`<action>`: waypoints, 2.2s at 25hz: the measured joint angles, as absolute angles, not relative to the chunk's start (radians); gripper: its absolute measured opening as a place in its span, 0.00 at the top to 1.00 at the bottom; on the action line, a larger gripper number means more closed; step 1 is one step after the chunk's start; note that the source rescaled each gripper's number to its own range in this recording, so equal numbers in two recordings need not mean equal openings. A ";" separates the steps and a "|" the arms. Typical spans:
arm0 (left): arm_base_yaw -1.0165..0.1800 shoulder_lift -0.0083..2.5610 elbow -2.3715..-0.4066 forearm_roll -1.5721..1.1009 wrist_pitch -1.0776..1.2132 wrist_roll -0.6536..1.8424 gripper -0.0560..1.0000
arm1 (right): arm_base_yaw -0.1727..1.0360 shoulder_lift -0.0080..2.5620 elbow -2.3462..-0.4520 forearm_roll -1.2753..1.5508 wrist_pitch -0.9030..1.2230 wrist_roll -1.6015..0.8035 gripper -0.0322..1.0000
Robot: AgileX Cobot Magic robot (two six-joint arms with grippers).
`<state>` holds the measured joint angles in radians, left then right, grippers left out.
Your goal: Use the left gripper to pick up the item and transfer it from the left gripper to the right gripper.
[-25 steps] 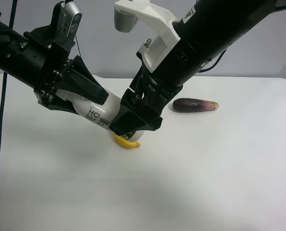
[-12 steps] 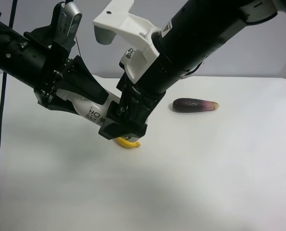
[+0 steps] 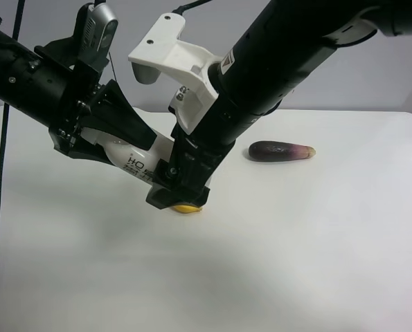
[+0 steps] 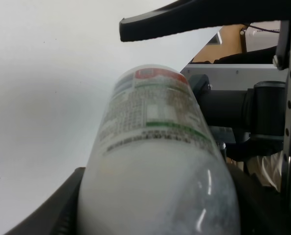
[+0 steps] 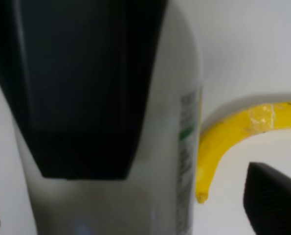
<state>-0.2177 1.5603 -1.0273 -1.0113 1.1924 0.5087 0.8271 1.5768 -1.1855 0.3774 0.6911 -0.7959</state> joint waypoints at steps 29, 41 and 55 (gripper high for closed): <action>-0.218 1.560 -1.027 -1.015 1.192 0.494 0.91 | 0.827 1.585 -1.186 0.404 0.665 -0.795 0.46; -0.218 1.560 -1.027 -1.038 1.192 0.490 0.91 | 0.827 1.617 -1.186 0.422 0.665 -0.795 0.49; -0.218 1.560 -1.027 -1.037 1.191 0.490 0.91 | 0.827 1.604 -1.186 0.434 0.660 -0.797 0.96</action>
